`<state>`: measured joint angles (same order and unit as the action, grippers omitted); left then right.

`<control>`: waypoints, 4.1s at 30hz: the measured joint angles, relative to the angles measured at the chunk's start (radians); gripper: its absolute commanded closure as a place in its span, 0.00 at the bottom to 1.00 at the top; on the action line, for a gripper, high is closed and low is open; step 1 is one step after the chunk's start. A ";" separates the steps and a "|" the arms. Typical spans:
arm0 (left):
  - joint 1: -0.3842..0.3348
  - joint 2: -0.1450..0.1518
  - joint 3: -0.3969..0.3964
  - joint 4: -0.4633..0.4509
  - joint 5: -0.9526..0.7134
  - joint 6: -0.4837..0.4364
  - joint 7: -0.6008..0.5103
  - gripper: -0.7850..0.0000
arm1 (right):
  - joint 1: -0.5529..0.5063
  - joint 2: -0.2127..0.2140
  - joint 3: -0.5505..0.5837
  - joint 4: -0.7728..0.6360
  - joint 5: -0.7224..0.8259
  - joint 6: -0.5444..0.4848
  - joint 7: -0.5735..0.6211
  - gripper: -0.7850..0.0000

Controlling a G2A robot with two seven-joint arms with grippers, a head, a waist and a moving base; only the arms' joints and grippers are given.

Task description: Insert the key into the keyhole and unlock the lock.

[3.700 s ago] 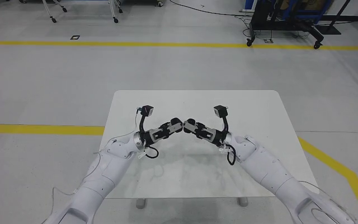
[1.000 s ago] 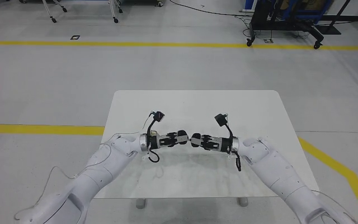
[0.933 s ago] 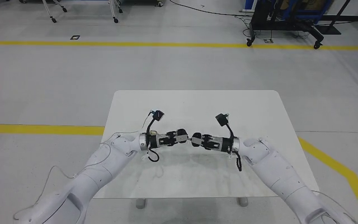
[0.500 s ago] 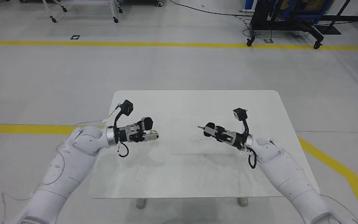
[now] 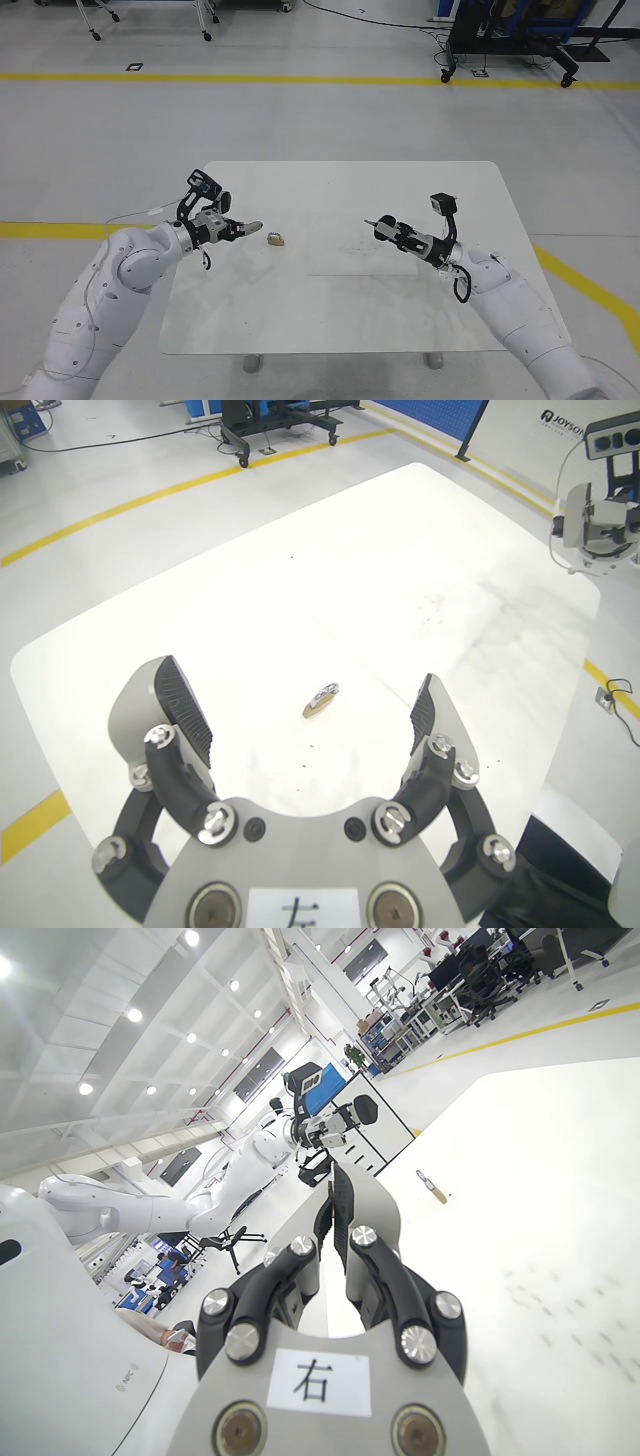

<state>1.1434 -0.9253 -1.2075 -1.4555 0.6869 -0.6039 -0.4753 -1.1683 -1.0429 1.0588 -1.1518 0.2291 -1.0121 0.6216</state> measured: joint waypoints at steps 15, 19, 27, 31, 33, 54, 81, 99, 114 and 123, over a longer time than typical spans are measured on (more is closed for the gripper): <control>-0.264 -0.054 0.312 0.146 0.565 -0.283 -0.088 0.09 | 0.000 0.000 0.000 0.000 0.000 0.000 0.000 1.00; -0.366 -0.102 0.407 0.269 0.515 -0.308 -0.079 0.14 | 0.000 0.000 0.000 0.000 0.000 0.000 0.000 1.00; -0.458 -0.162 0.511 0.399 0.542 -0.313 -0.007 0.51 | 0.000 0.000 0.000 0.000 0.000 0.000 0.000 1.00; -0.488 -0.185 0.544 0.446 0.543 -0.332 0.001 0.55 | 0.000 0.000 0.000 0.000 0.000 0.000 0.000 1.00; -0.497 -0.192 0.555 0.463 0.541 -0.345 0.000 0.57 | 0.000 0.000 0.000 0.000 0.000 0.000 0.000 1.00; -0.573 -0.269 0.631 0.592 0.496 -0.337 -0.084 1.00 | 0.000 0.000 0.000 0.000 0.000 0.000 0.000 1.00; -0.543 -0.259 0.569 0.613 0.138 -0.410 0.134 1.00 | -0.010 -0.009 -0.009 -0.048 -0.007 0.038 -0.058 1.00; -0.543 -0.241 0.595 0.598 -0.158 -0.382 0.138 1.00 | -0.009 -0.017 -0.023 -0.058 -0.005 0.043 -0.084 1.00; -0.574 -0.277 0.639 0.665 -0.839 -0.278 -0.387 1.00 | -0.049 -0.021 -0.014 -0.120 0.014 0.094 -0.124 1.00; -0.512 -0.286 0.619 0.655 -0.940 -0.159 -0.406 1.00 | -0.049 -0.021 -0.013 -0.121 0.012 0.095 -0.125 1.00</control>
<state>0.6316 -1.2117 -0.5887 -0.8002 -0.2532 -0.7626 -0.8812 -1.2177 -1.0641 1.0454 -1.2724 0.2408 -0.9174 0.4968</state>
